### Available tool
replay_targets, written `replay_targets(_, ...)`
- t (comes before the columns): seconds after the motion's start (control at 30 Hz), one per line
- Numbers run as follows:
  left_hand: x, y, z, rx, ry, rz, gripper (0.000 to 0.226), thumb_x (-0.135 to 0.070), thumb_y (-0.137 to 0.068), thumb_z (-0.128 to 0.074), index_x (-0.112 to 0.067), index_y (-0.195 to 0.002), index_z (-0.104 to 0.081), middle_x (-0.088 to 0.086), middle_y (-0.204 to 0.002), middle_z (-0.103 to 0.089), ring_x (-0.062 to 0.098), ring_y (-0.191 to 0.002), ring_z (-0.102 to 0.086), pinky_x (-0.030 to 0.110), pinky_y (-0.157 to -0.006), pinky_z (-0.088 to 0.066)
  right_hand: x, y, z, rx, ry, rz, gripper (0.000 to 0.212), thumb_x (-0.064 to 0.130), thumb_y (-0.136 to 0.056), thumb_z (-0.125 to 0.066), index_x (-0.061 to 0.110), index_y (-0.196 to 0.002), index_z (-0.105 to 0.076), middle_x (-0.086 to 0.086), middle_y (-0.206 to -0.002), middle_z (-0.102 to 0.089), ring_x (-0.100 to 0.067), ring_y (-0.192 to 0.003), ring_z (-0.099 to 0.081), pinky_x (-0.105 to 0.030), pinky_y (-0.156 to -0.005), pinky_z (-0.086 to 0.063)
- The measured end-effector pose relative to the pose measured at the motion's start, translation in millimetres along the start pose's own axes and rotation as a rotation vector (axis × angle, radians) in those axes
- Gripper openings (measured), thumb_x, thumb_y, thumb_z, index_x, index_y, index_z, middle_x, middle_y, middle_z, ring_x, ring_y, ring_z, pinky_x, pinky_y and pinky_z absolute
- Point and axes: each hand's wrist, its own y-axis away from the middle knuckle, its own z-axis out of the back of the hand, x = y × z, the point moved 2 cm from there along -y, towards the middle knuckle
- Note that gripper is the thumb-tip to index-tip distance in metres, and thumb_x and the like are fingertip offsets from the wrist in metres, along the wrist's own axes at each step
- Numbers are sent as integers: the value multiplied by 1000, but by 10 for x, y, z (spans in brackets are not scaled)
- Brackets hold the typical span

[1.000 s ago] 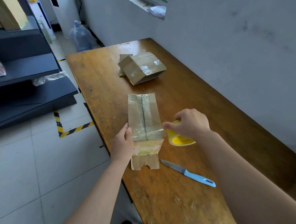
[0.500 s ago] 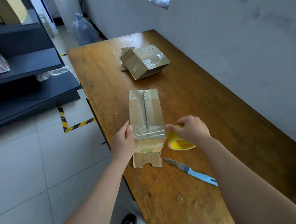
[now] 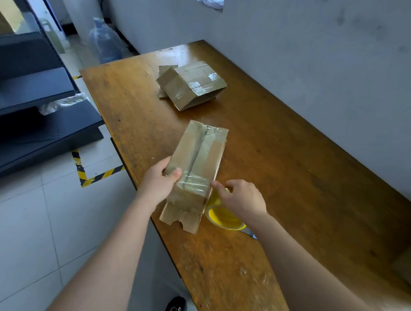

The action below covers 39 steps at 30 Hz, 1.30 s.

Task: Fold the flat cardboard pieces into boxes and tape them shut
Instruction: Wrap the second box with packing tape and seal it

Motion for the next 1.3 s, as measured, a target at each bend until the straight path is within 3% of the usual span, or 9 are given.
replay_targets(0.07,-113,92,49,-316,-443,-162,47,-37,-90,-63,-24,-134,-53,5,-132,-54,22,-113,-52,39,-89,-45,101,60,-87,25,-64,-24,53,64,-92,-41,21,-64,-53,4,-61,-54,-18,-62,-54,-28,-46,-29)
replay_targets(0.13,-185,296,-33,-475,-589,-381,34,-30,-88,-65,-16,-119,-63,10,-116,-60,27,-105,-54,42,-83,-42,181,118,-171,69,-184,-42,51,57,-94,-44,17,-63,-51,3,-58,-52,-16,-57,-51,-29,-47,-29)
replay_targets(0.2,-139,458,-138,-444,-563,-463,26,-24,-90,-62,-13,-113,-68,9,-112,-65,27,-103,-56,41,-80,-42,224,183,-232,100,-277,-57,46,45,-97,-45,17,-60,-44,3,-56,-45,-14,-53,-43,-29,-47,-28)
replay_targets(0.27,-39,514,-187,-373,-546,-414,34,-27,-94,-58,-11,-124,-64,6,-128,-62,25,-121,-52,44,-92,-40,245,244,-263,123,-386,-72,36,32,-95,-46,16,-63,-45,3,-59,-42,-13,-54,-38,-28,-50,-29)
replay_targets(0.43,90,299,-42,-221,-569,-346,45,-33,-102,-37,-24,-146,-39,-9,-155,-32,9,-146,-18,45,-117,-12,338,393,-271,230,-627,14,12,21,-91,-52,15,-90,-62,4,-75,-56,-9,-65,-49,-22,-58,-39)
replay_targets(0.67,140,94,122,-108,-497,-363,45,-32,-102,-41,-26,-146,-39,-13,-156,-28,6,-146,-13,48,-118,-7,401,321,-434,163,-481,60,18,33,-97,-54,18,-105,-60,8,-82,-58,-4,-69,-52,-12,-52,-36)
replay_targets(0.97,135,119,107,-99,-401,-371,44,-28,-101,-43,-24,-145,-41,-11,-156,-29,5,-146,-12,45,-119,-7,528,5,-609,152,-271,-212,22,35,-85,-52,16,-76,-57,2,-70,-57,-13,-60,-52,-24,-46,-35)
replay_targets(1.1,130,137,69,-96,-378,-365,54,-35,-95,-49,-22,-147,-38,-11,-157,-27,3,-146,-9,44,-120,-16,537,-94,-627,187,-295,-268,22,36,-80,-57,15,-78,-62,0,-75,-63,-15,-64,-58,-25,-49,-41)
replay_targets(1.3,144,153,-26,-222,-431,-416,70,-33,-85,-71,-16,-145,-40,-4,-155,-33,11,-146,-16,28,-111,-24,509,-75,-596,265,-327,-296,43,60,-83,-57,16,-84,-59,4,-75,-57,-9,-63,-53,-22,-47,-36)
